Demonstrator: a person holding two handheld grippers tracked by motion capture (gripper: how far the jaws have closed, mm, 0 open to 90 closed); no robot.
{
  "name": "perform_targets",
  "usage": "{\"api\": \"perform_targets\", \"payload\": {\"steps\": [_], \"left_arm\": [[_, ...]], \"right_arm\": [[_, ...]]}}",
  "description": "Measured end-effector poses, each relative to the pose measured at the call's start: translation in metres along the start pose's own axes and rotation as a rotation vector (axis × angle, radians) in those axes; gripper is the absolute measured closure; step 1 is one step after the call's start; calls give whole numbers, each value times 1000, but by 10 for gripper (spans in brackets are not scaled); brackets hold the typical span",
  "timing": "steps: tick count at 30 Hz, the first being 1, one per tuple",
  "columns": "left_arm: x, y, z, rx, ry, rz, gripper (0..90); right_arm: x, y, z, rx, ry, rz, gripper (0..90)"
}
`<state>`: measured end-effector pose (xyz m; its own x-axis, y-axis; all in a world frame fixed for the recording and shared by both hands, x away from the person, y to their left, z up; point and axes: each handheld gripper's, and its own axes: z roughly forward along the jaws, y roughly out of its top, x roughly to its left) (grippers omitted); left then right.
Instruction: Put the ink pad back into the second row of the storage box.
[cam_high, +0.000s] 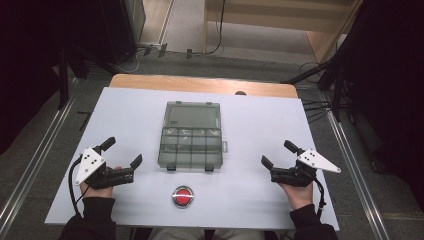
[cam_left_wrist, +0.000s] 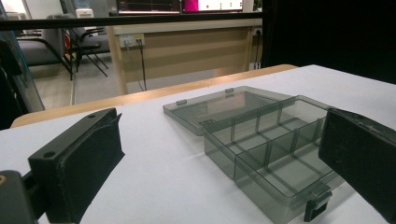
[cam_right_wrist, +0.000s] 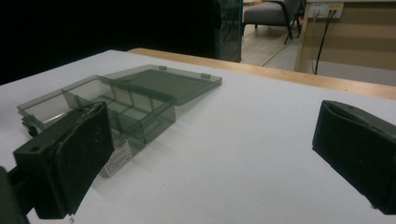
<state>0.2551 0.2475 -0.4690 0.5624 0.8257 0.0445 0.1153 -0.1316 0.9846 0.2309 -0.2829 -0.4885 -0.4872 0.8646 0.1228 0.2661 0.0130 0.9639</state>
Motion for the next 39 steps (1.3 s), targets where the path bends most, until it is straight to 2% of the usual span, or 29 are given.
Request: {"api": "perform_targets", "payload": {"steps": [10, 27, 36, 39], "left_arm": [[2, 0, 0, -4, 13, -13, 0], [3, 0, 0, -3, 9, -21, 0], [4, -1, 0, 0, -3, -25, 0], [5, -1, 0, 1, -1, -29, 0]], "right_arm": [[8, -2, 3, 35, 43, -26, 0], [22, -11, 18, 164, 105, -70, 0], [31, -12, 22, 211, 179, -58, 0], [38, -13, 24, 239, 201, -72, 0]]}}
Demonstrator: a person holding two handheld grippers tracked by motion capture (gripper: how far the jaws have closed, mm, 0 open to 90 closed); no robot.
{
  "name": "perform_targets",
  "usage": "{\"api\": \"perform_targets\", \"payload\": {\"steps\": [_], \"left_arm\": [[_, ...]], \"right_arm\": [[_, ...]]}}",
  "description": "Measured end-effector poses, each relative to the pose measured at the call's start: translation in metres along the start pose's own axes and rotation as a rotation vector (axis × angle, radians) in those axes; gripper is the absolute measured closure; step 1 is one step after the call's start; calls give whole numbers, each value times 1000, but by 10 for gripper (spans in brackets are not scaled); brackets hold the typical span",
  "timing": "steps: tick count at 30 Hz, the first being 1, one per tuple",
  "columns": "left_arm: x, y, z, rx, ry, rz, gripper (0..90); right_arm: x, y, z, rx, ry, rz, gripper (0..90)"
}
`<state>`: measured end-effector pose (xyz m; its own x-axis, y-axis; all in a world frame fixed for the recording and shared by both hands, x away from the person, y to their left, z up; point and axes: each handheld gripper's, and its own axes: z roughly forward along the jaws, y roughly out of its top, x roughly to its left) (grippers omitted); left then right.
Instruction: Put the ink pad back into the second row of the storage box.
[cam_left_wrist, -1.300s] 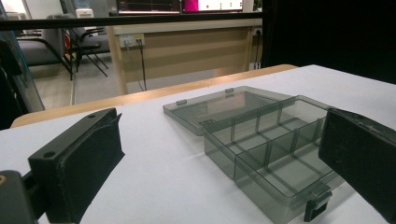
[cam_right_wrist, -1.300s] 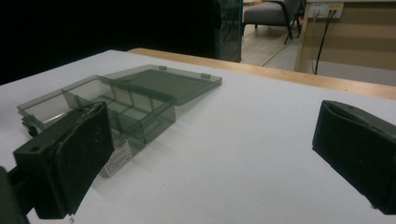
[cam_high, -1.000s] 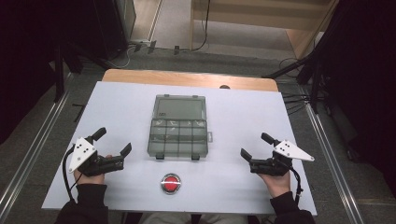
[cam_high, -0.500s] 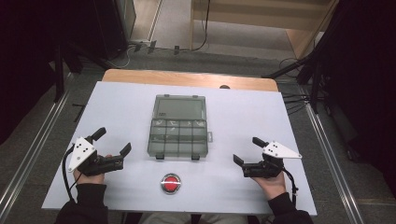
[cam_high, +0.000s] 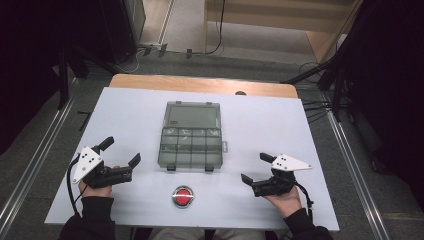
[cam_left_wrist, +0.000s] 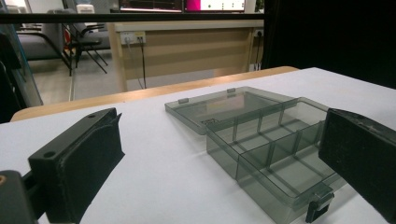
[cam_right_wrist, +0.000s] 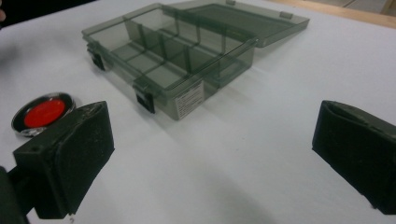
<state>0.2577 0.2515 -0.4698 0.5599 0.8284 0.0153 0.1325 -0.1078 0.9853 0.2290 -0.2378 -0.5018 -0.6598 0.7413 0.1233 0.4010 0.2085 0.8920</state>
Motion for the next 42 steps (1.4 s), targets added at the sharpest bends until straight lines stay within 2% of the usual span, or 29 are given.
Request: {"api": "perform_targets", "payload": {"steps": [6, 16, 18, 22, 31, 42], "left_arm": [[1, 0, -1, -1, 4, -3, 0], [2, -1, -3, 1, 5, -10, 0], [2, -1, -3, 0, 4, -9, 0], [1, -1, -3, -5, 1, -12, 0], [2, -1, -3, -5, 11, -11, 0], [2, -1, -2, -1, 10, -10, 0]], "right_arm": [[13, -2, 10, 84, 25, -48, 0], [39, 3, 23, 132, 86, -135, 0], [45, 6, 27, 143, 98, -158, 0], [57, 13, 33, 170, 98, -238, 0], [71, 27, 51, 199, 150, -266, 0], [90, 35, 68, 249, 182, -307, 0]]}}
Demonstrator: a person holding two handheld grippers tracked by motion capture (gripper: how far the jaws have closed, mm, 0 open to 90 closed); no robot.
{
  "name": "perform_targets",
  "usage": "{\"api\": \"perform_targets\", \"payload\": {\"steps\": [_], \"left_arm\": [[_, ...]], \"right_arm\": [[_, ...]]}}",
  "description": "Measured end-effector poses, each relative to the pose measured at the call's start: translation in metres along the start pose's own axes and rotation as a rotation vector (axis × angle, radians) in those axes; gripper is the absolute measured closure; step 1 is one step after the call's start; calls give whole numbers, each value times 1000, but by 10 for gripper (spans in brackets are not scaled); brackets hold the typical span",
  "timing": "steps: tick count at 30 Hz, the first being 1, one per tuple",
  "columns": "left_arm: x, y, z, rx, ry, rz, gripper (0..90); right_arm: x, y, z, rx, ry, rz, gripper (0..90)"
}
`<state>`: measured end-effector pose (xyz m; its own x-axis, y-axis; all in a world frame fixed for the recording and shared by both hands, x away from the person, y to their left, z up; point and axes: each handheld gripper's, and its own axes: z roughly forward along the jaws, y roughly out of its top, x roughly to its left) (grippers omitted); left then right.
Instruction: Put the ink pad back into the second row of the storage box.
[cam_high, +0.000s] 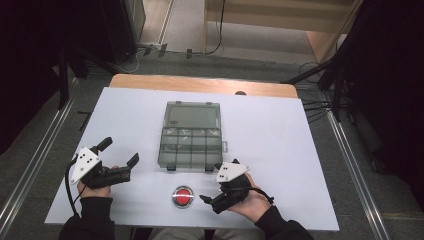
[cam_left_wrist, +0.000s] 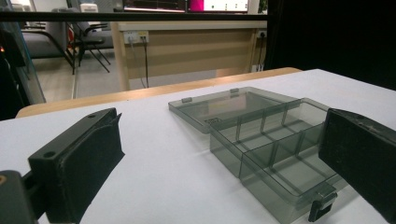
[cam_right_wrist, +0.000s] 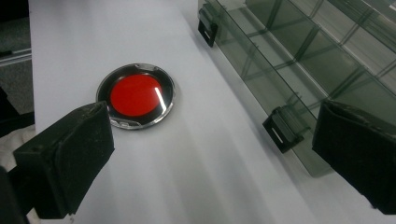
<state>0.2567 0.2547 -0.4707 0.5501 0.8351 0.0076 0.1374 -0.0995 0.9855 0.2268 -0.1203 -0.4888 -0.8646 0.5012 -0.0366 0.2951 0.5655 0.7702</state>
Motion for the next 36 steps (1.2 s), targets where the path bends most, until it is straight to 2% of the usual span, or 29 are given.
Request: {"api": "perform_targets", "payload": {"steps": [11, 14, 24, 30, 36], "left_arm": [[0, 0, 1, 2, -2, 0, 0], [0, 0, 1, 6, -1, 1, 0], [0, -1, 1, 11, -1, 2, 0], [0, -1, 1, 11, -1, 1, 0], [-1, -1, 1, 12, -3, 0, 0]], "right_arm": [[4, 9, 8, 10, 39, -8, 10], [4, 12, 11, 26, 42, -22, 10], [11, 21, 30, 92, 98, -63, 10], [16, 23, 38, 124, 111, -77, 13], [23, 24, 47, 148, 143, -99, 65]]}}
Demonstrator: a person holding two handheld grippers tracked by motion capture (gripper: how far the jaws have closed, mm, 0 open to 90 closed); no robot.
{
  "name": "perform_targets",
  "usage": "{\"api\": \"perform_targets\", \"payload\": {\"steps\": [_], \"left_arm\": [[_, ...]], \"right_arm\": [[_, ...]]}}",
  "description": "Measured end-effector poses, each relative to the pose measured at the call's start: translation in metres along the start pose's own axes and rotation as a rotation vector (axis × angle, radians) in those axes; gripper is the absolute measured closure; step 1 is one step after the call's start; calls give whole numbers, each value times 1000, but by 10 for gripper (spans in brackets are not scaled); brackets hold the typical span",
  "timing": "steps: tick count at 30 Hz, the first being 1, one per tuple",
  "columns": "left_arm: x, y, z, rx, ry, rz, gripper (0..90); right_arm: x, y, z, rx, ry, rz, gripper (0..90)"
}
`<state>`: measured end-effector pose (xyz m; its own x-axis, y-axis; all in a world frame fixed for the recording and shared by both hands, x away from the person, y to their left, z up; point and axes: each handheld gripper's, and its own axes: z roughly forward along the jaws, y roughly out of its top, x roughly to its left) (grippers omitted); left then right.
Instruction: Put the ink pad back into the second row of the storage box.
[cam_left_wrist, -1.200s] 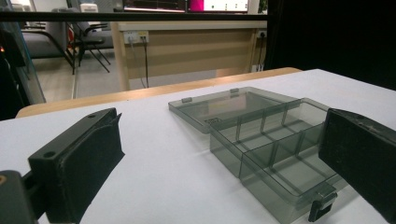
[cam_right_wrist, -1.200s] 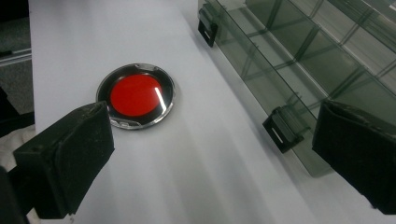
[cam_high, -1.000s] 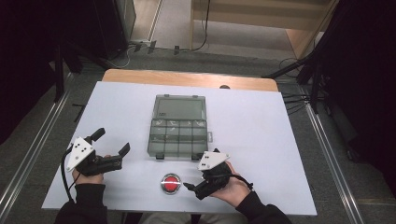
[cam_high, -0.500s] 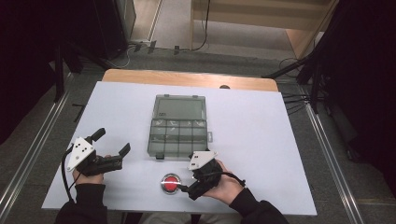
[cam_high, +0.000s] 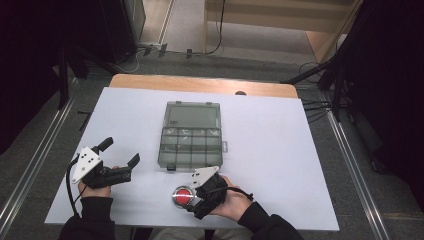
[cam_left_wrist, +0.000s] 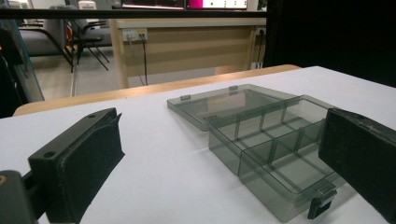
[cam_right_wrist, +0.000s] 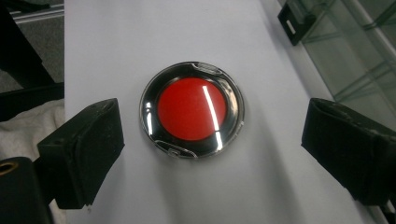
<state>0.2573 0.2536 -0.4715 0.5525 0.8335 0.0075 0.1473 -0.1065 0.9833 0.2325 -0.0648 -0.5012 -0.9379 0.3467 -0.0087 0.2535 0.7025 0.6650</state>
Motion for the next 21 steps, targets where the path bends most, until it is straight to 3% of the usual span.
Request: {"api": "perform_targets", "payload": {"steps": [12, 21], "left_arm": [[0, 0, 0, -1, -2, -1, 0], [0, 0, 0, -2, 3, 0, 0]], "right_arm": [[6, 4, 14, 14, 25, -11, 133], [9, 4, 19, 14, 15, -24, 146]]}}
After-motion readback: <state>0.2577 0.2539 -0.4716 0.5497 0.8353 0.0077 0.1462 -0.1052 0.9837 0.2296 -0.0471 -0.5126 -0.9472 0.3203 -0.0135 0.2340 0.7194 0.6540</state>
